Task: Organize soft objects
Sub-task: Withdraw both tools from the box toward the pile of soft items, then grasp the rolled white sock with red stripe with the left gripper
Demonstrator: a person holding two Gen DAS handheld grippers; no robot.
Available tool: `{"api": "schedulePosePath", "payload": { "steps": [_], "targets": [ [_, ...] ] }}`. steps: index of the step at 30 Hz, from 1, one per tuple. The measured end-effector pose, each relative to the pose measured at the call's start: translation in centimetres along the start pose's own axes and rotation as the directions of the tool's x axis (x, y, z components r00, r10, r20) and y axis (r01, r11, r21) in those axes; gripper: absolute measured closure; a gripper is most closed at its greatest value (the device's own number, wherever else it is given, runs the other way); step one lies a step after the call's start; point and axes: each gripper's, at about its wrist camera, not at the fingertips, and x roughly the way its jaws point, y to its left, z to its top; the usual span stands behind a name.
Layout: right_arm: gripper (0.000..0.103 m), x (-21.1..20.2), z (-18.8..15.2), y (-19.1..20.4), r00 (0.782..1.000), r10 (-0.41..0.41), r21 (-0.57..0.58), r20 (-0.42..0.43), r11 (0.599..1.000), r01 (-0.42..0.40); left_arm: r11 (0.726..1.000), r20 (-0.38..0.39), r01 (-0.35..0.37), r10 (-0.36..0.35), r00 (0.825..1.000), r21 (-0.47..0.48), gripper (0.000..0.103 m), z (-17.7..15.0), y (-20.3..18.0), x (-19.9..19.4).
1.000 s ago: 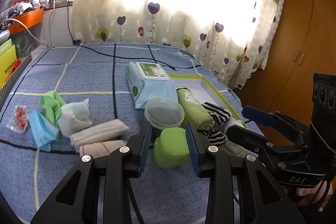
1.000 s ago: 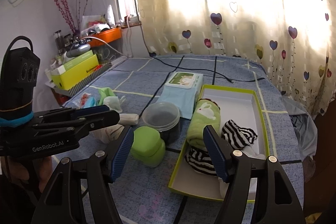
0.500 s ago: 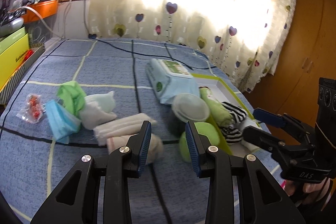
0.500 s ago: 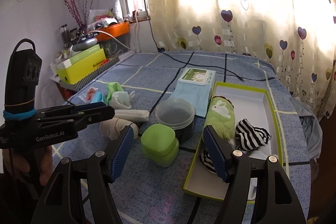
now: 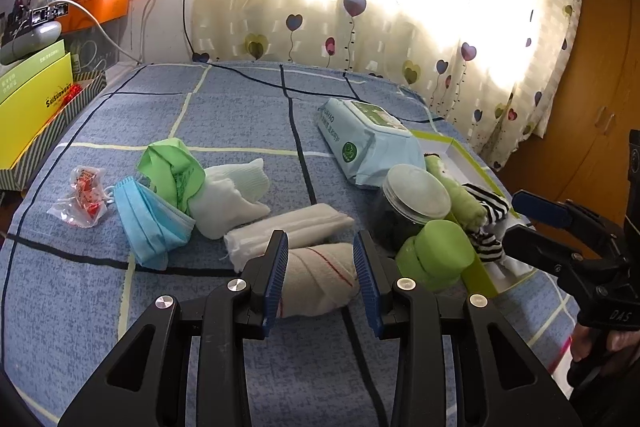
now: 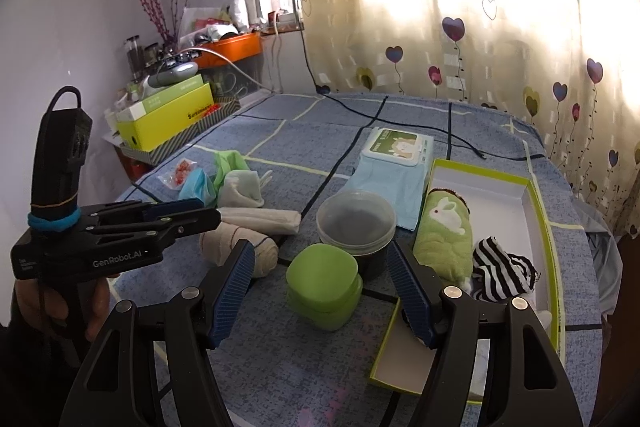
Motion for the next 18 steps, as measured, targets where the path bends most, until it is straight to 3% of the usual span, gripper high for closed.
{"api": "schedulePosePath", "payload": {
  "steps": [2,5,12,18],
  "targets": [
    [0.034,0.1,0.0,0.0,1.000,0.002,0.000,0.000,1.000,-0.002,0.999,0.006,-0.006,0.006,1.000,0.044,0.067,0.3,-0.1,0.2],
    [0.034,0.5,0.1,-0.1,1.000,0.001,0.004,-0.003,1.000,-0.001,0.992,-0.005,0.009,-0.008,1.000,0.128,0.049,0.6,-0.5,0.7],
    [0.034,1.3,0.4,-0.1,1.000,0.006,0.004,-0.011,1.000,-0.006,0.948,-0.089,0.063,-0.037,0.995,0.312,0.048,-0.3,-1.5,2.1],
    [0.034,1.9,0.6,0.0,1.000,0.015,-0.002,-0.020,1.000,-0.015,0.902,-0.113,0.031,0.020,0.993,0.431,0.048,-1.3,-2.6,3.4]
  ]
}}
